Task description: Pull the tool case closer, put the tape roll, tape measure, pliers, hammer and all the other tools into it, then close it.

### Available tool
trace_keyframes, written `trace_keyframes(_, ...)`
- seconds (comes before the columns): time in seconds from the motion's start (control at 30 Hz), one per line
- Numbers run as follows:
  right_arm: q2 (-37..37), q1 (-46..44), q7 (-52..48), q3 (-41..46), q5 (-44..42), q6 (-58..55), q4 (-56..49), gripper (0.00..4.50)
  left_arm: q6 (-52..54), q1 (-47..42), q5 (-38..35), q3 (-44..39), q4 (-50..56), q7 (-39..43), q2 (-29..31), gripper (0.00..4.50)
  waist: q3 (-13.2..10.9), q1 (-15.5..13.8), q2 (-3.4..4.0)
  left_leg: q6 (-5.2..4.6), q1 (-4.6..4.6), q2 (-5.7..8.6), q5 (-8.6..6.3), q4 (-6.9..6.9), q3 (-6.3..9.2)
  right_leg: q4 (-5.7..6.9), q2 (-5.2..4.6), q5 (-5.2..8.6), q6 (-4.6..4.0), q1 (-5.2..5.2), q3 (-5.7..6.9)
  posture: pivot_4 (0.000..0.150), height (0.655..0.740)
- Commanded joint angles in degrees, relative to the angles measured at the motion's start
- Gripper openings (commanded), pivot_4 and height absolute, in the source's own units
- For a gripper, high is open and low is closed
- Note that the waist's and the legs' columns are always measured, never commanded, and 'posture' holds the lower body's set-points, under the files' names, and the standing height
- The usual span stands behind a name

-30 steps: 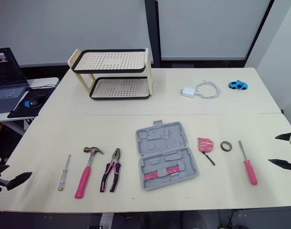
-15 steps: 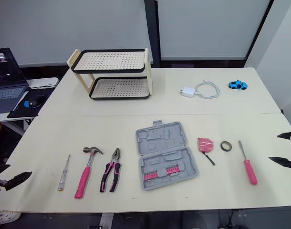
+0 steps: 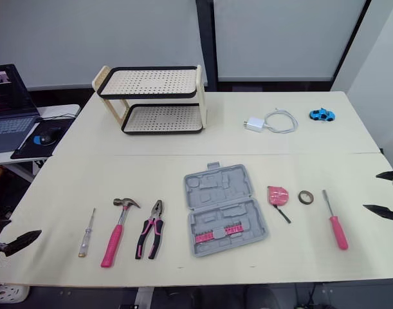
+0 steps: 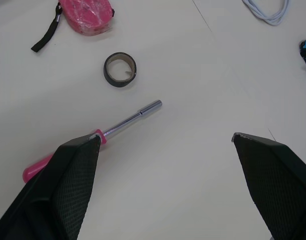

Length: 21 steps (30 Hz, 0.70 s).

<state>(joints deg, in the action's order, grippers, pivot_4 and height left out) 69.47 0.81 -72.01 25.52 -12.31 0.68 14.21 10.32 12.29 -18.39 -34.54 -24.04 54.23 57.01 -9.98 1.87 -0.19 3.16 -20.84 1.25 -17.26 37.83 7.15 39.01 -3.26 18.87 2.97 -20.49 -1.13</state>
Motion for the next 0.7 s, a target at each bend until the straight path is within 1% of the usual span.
trace_keyframes(0.03, -0.87, -2.11, 2.23, 0.88, -1.76, -2.13, -2.41, 4.5, 3.58, 0.47, -2.52, -1.94, 5.35, -0.43, -0.82, 4.45, 0.0, 0.0, 0.0, 0.0, 0.0, 0.0, 0.0, 0.0, 0.0, 0.0, 0.0, 0.0, 0.0, 0.0, 0.0, 0.15, 0.74)
trace_keyframes(0.27, -4.92, -3.35, 5.81, -0.28, -6.3, -12.97, -14.33, 4.5, 11.35, 0.34, -5.65, 2.17, 20.71, -1.87, -5.61, 4.45, 0.01, -0.08, 0.0, 0.0, -0.01, -0.01, 0.0, 0.03, 0.13, 0.01, 0.0, 0.0, 0.0, 0.02, -0.02, 0.15, 0.74)
trace_keyframes(0.33, -6.71, -3.56, 7.38, -1.98, -6.92, -15.22, -18.23, 4.5, 13.45, -0.47, -6.81, 5.17, 26.78, -2.21, -7.44, 4.45, 0.01, -0.11, -0.01, 0.01, -0.02, -0.01, 0.0, 0.05, 0.21, 0.01, -0.01, 0.0, 0.0, 0.04, -0.01, 0.15, 0.74)
trace_keyframes(0.37, -7.56, -3.81, 8.32, -3.15, -6.88, -16.09, -20.0, 4.5, 14.61, -0.86, -7.49, 7.03, 29.92, -2.38, -8.37, 4.27, 0.01, -0.13, -0.01, 0.01, -0.02, -0.01, 0.0, 0.05, 0.25, 0.01, -0.01, -0.01, 0.0, 0.06, 0.0, 0.15, 0.74)
trace_keyframes(0.43, -8.73, -4.53, 10.0, -4.96, -6.48, -17.67, -22.44, 4.13, 16.03, -1.06, -7.92, 9.87, 34.16, -2.34, -9.32, 3.81, 0.01, -0.15, -0.01, 0.01, -0.02, 0.0, 0.0, 0.08, 0.27, 0.0, -0.01, -0.01, 0.0, 0.07, -0.01, 0.15, 0.74)
trace_keyframes(0.47, -9.25, -5.0, 10.68, -6.04, -6.31, -18.54, -23.5, 3.88, 16.47, -1.44, -7.77, 11.28, 35.55, -2.69, -9.85, 3.49, 0.01, -0.16, -0.01, 0.01, -0.02, 0.01, 0.01, 0.08, 0.27, 0.0, -0.01, -0.01, 0.0, 0.07, -0.02, 0.15, 0.74)
trace_keyframes(0.57, -10.51, -6.87, 12.72, -11.23, -4.83, -21.47, -26.94, 2.87, 17.57, -3.44, -6.51, 17.83, 39.16, -3.61, -11.54, 2.57, 0.01, -0.18, 0.0, 0.01, -0.02, 0.01, 0.01, 0.08, 0.31, 0.0, 0.0, -0.01, 0.0, 0.07, 0.0, 0.15, 0.74)
trace_keyframes(0.7, -12.45, -9.21, 15.31, -17.83, -2.71, -24.95, -30.5, 1.34, 17.8, -7.08, -3.64, 25.56, 39.93, -5.81, -14.08, 1.2, 0.01, -0.15, 0.0, 0.01, -0.02, 0.02, 0.01, 0.08, 0.34, 0.0, 0.01, -0.01, 0.0, 0.07, 0.03, 0.15, 0.74)
